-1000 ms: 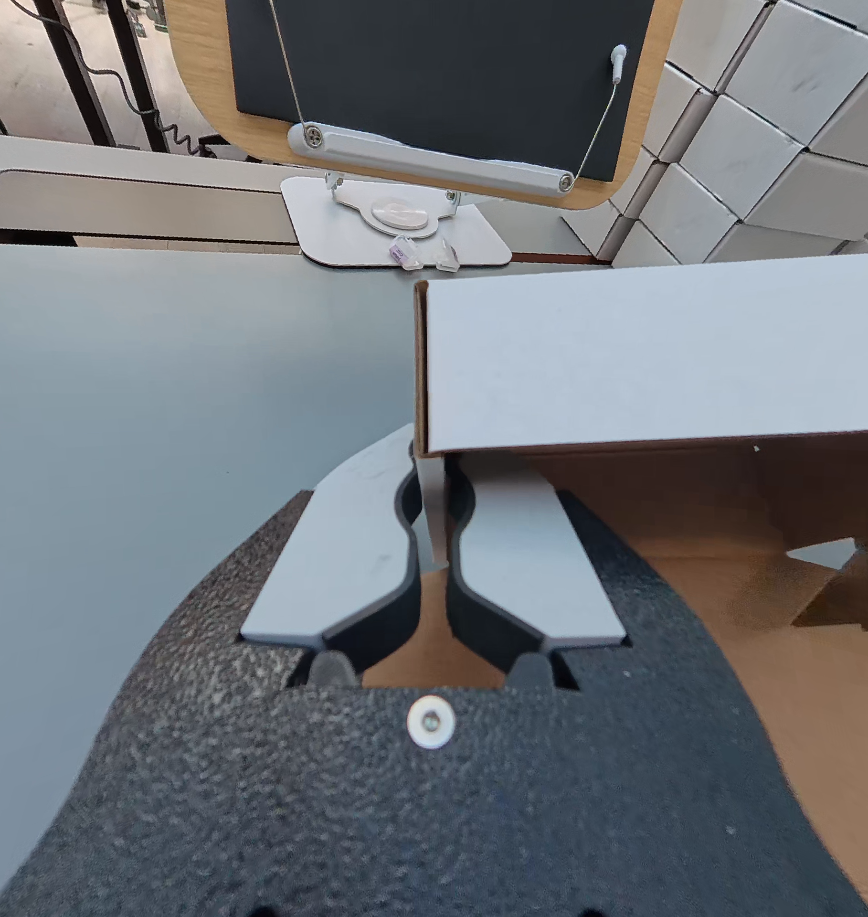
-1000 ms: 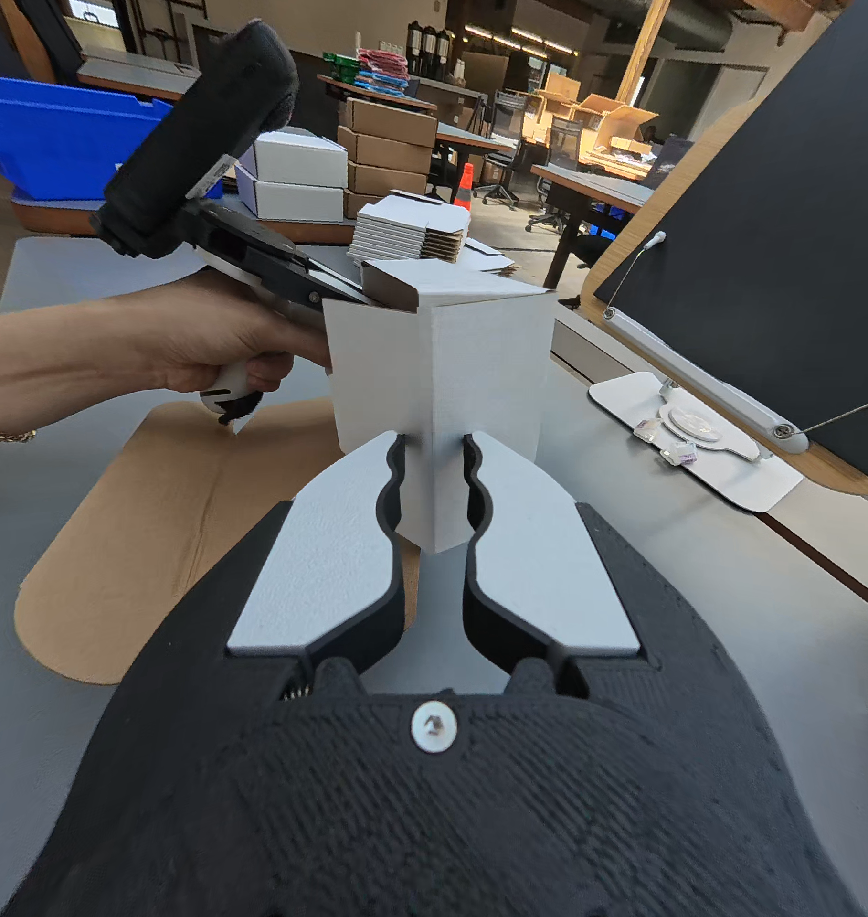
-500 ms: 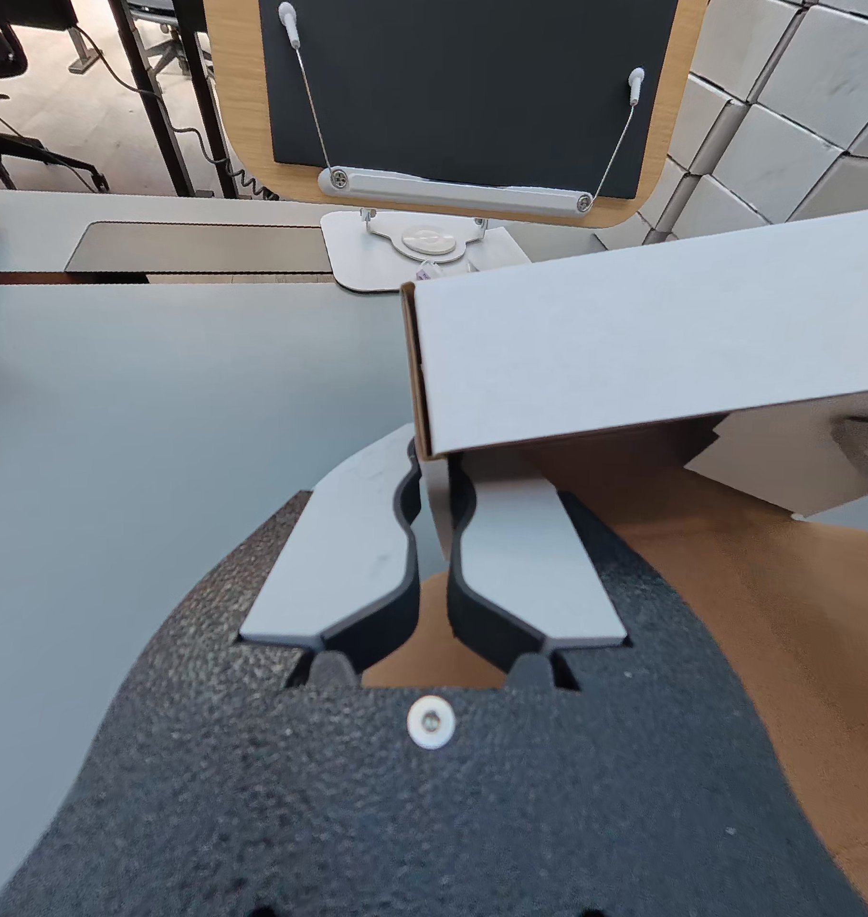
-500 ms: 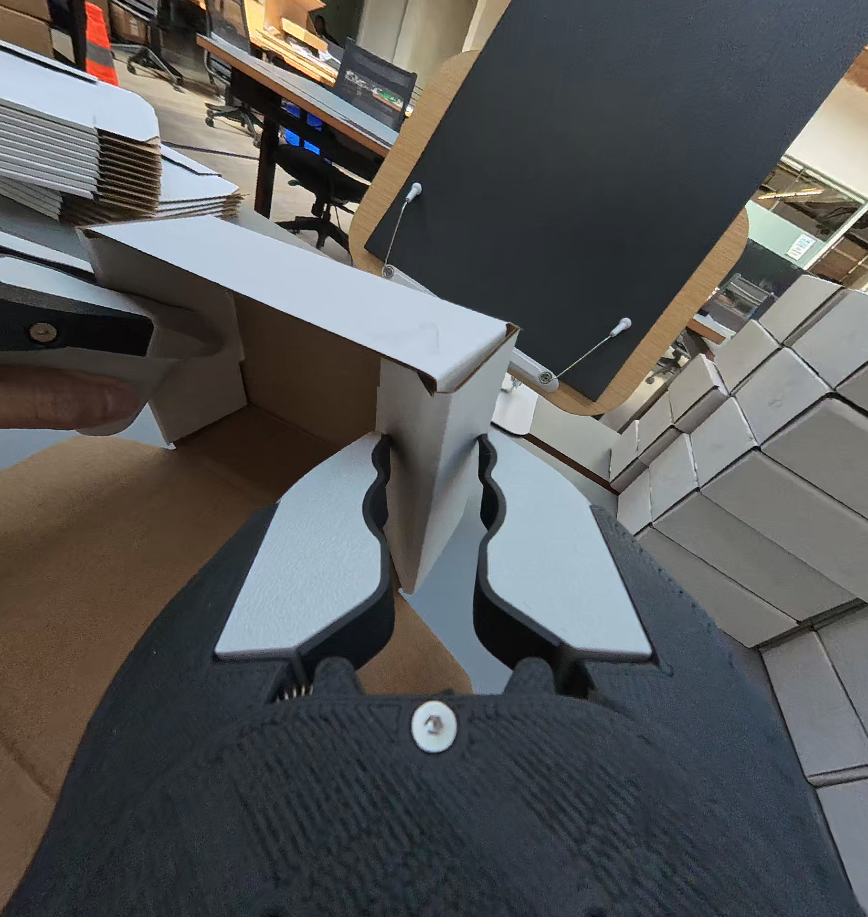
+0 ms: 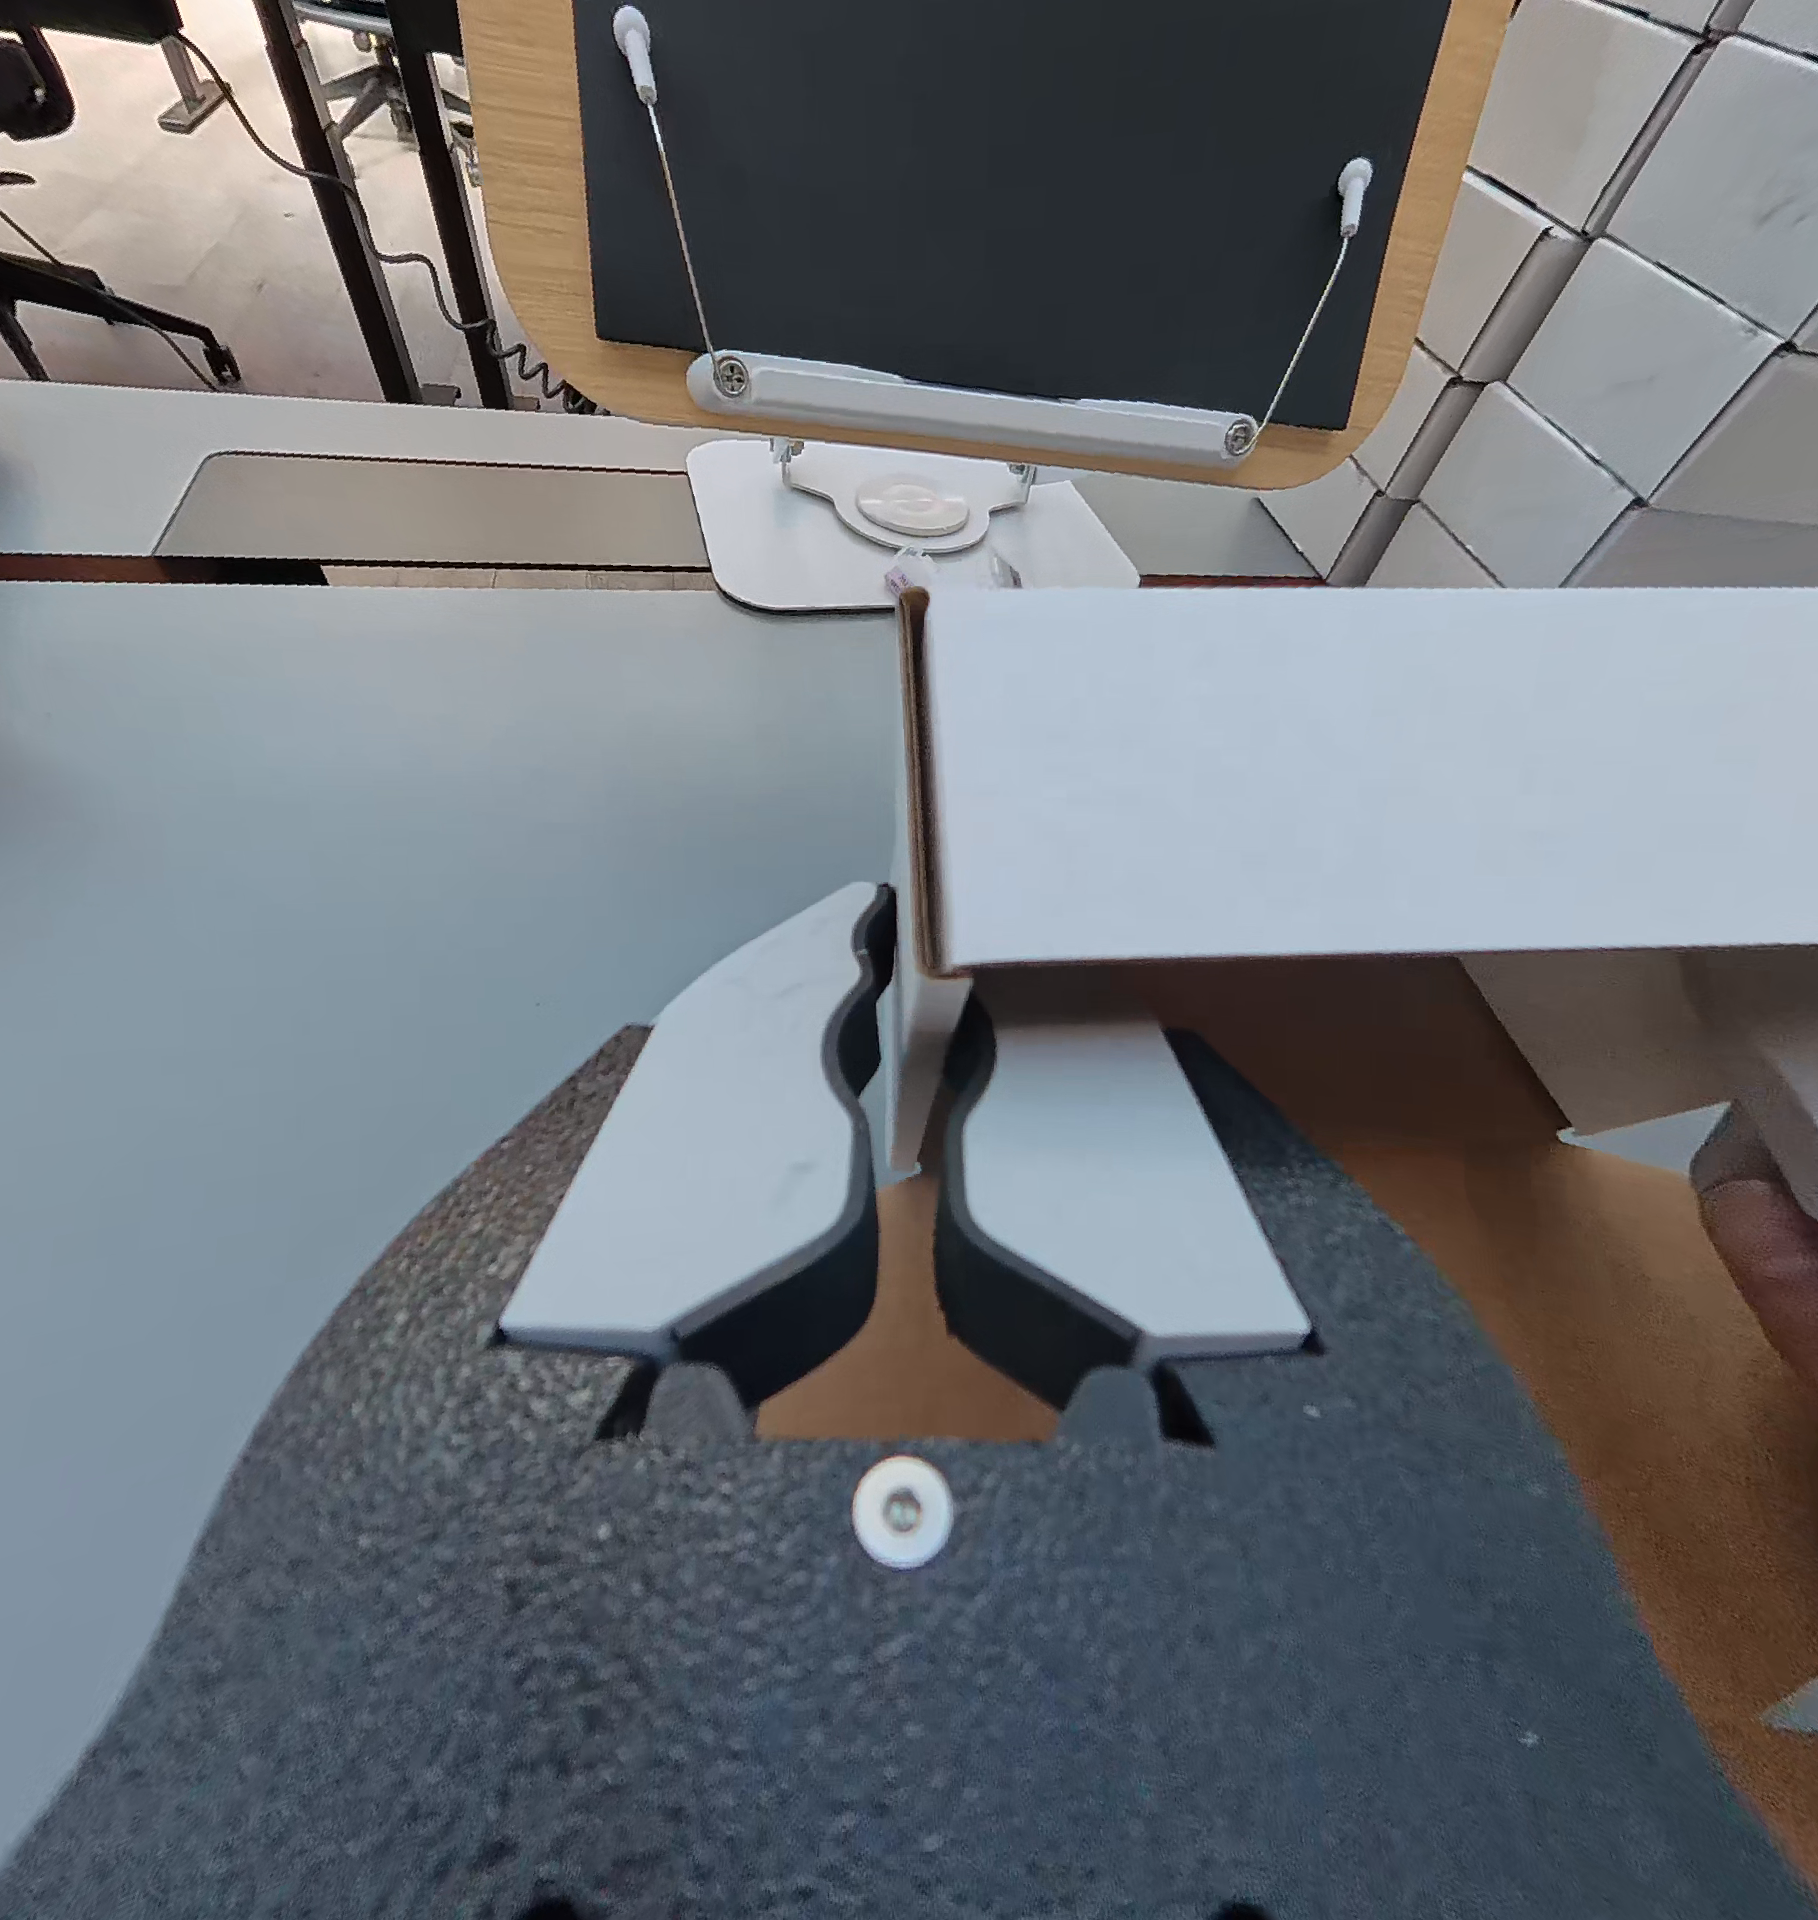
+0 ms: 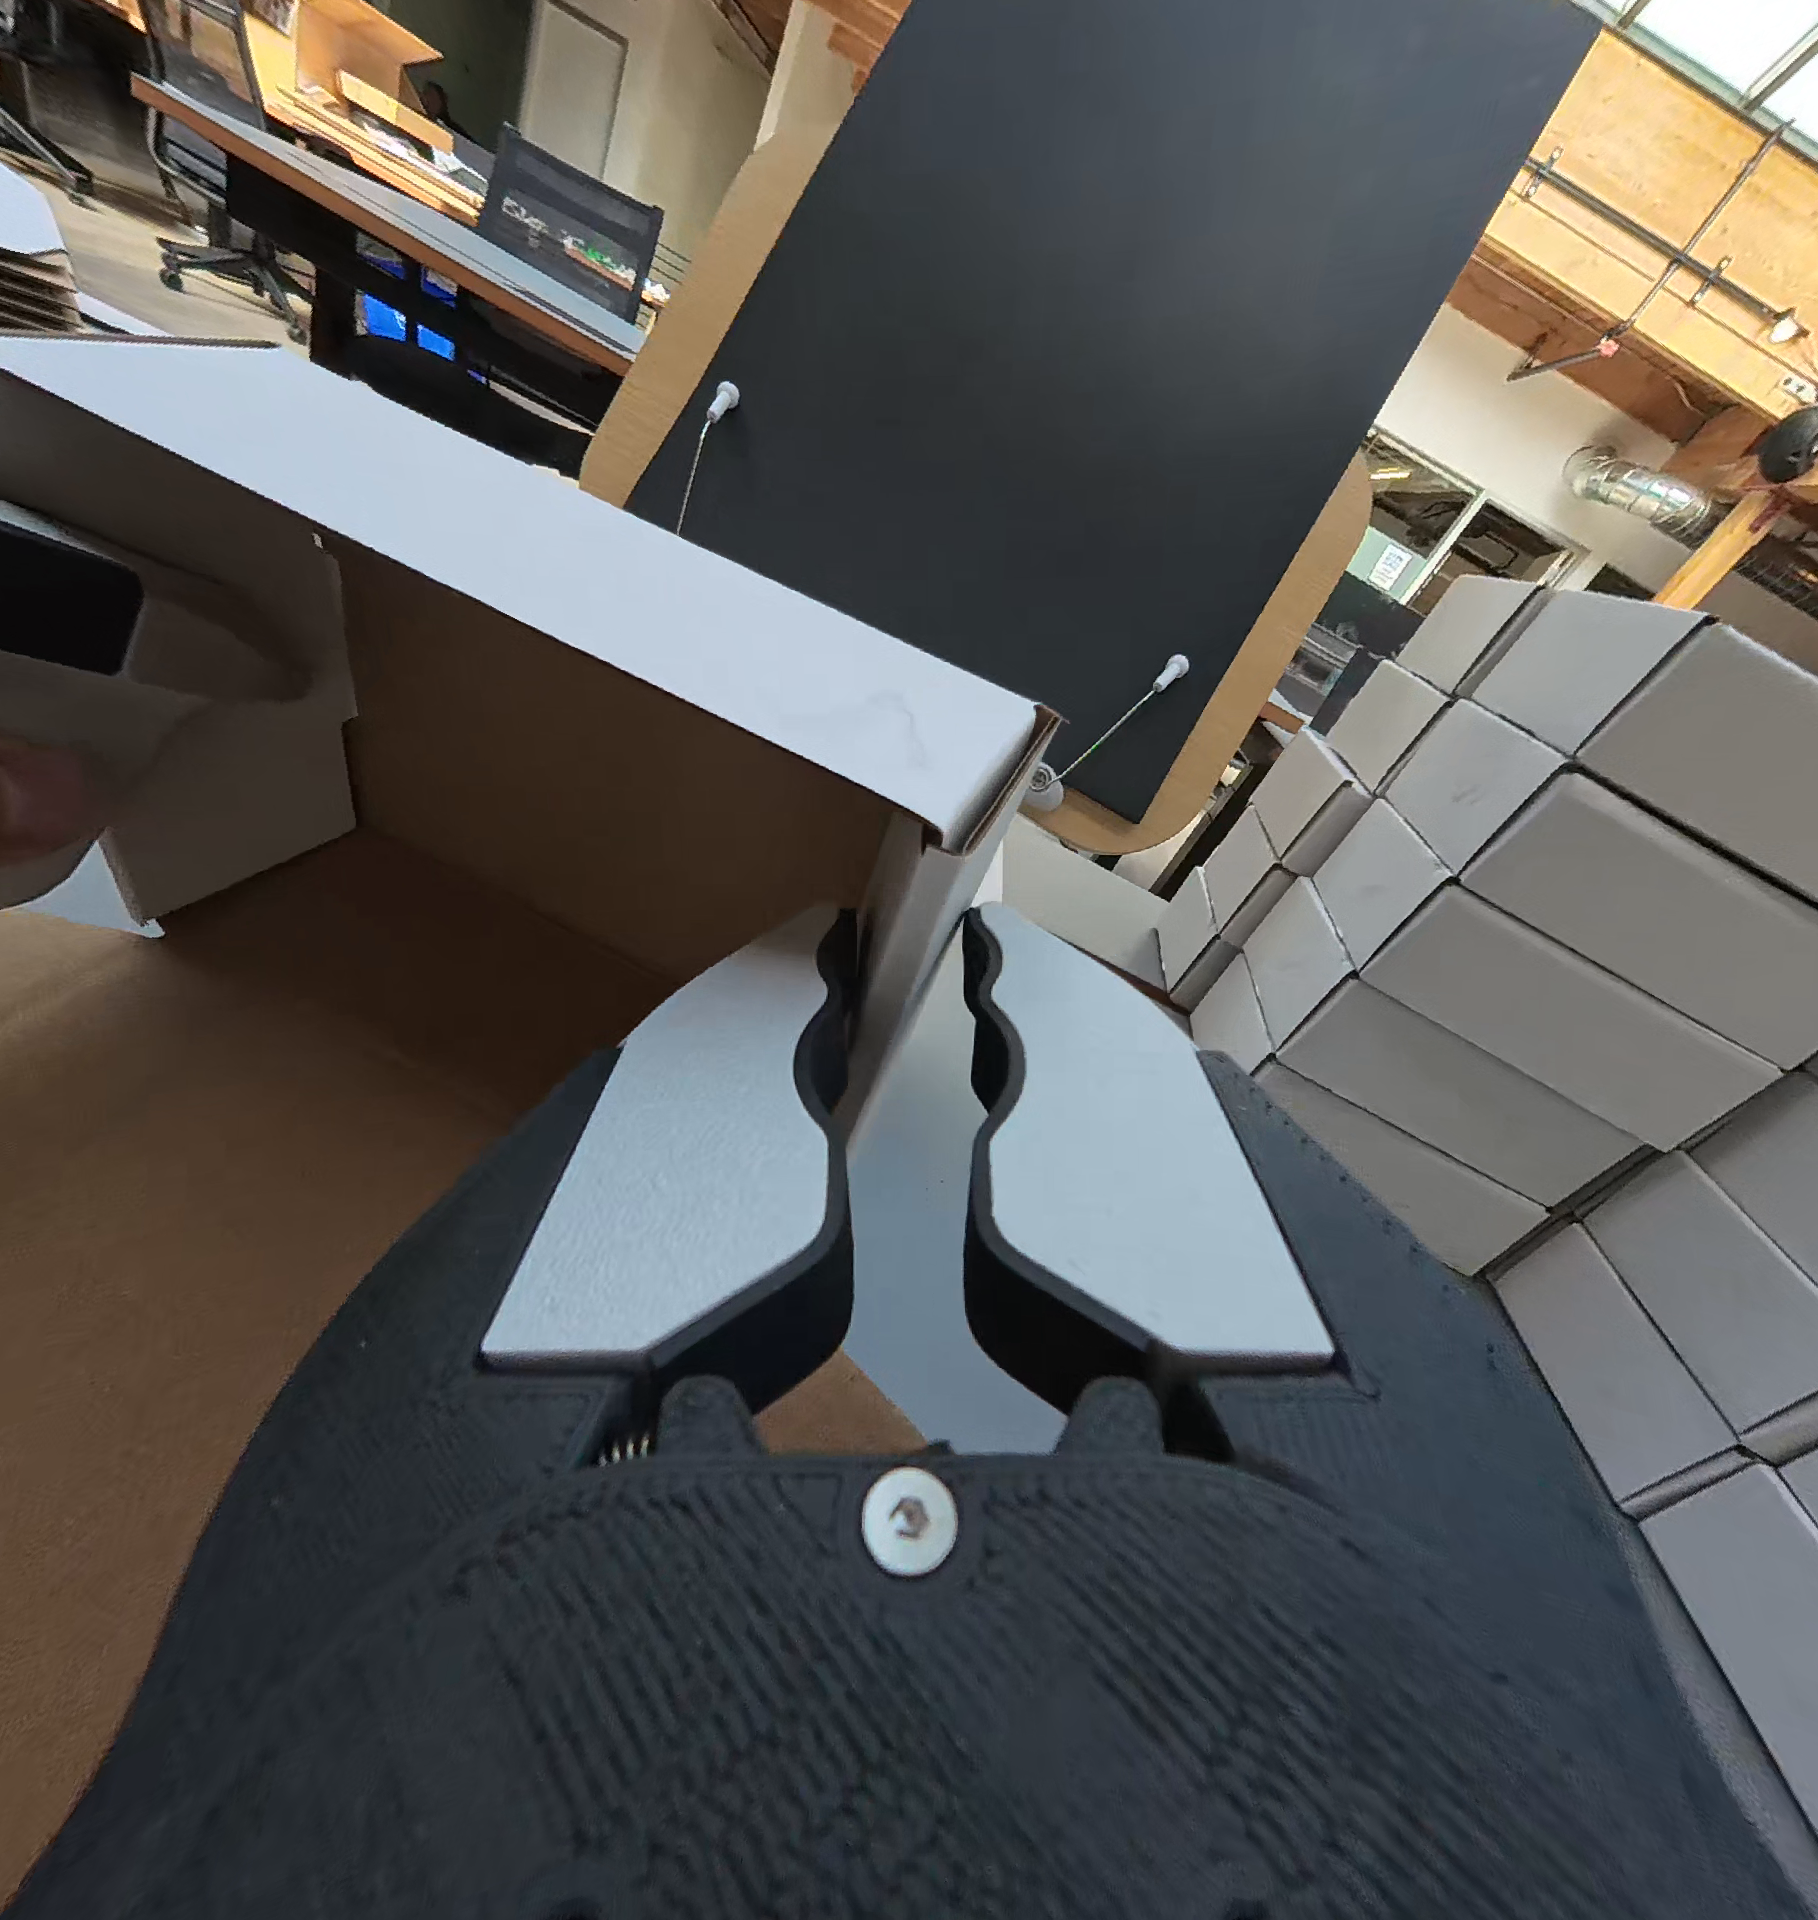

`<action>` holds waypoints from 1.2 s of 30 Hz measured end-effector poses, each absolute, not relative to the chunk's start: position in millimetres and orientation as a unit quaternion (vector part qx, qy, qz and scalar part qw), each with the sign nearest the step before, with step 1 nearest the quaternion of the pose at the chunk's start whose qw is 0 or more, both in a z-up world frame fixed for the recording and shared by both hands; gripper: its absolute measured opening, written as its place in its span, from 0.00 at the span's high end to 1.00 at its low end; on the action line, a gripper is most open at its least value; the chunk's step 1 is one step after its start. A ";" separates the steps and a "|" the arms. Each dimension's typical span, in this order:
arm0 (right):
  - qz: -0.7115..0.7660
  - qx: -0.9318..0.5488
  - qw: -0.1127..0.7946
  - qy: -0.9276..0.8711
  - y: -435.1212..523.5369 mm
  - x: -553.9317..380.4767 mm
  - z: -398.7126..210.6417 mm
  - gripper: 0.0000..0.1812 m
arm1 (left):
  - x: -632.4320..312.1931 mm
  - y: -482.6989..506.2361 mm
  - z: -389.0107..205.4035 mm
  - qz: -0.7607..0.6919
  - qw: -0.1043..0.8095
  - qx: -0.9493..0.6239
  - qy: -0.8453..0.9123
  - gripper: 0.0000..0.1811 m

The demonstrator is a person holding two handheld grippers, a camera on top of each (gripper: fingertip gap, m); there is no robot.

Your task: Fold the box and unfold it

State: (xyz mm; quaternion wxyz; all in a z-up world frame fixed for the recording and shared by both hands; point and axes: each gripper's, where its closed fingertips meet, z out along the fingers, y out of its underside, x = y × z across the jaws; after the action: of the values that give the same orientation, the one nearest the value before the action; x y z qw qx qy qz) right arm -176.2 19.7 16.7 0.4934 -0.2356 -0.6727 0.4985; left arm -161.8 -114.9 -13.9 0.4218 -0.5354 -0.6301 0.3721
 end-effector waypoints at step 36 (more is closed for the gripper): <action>0.498 -0.252 0.466 -0.686 -10.2 -209.9 14.6 0.90 | -197.7 -149.8 -29.6 0.426 0.400 -0.465 -0.665 0.97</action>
State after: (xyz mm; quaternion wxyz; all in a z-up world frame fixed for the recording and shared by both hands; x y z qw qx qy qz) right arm -209.9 -10.2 14.6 0.4664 -0.2523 -0.6861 0.4981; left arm -197.7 -149.8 -29.6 0.3999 -0.4652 -0.6648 0.4262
